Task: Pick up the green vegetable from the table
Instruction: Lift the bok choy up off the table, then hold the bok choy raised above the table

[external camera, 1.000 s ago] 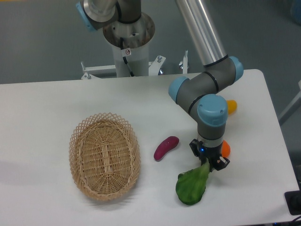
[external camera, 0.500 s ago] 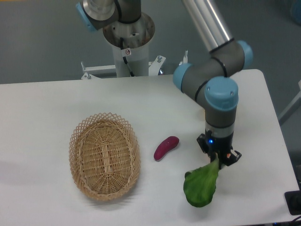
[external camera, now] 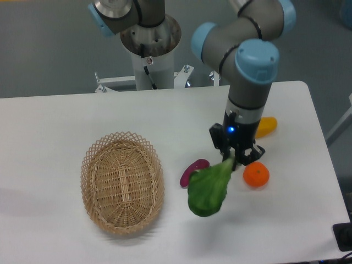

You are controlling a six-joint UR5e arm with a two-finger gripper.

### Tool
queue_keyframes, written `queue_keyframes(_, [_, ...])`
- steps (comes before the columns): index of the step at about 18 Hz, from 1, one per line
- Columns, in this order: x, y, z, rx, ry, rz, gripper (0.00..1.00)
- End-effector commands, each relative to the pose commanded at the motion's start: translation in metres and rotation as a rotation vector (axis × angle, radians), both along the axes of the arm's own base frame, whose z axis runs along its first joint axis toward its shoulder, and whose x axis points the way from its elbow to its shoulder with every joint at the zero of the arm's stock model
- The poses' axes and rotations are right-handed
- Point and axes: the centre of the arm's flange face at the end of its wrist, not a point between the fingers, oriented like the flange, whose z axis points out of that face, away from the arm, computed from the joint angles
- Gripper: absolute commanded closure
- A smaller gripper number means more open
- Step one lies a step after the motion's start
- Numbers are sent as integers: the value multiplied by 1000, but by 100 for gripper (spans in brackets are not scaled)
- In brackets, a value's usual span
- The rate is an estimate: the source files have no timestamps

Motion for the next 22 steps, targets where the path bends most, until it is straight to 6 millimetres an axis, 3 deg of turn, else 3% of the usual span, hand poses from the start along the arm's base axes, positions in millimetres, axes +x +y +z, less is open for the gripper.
queue_keyframes(4, [1, 1, 10, 8, 16, 0, 70])
queue_keyframes(22, [-1, -2, 17, 18, 32, 5, 70])
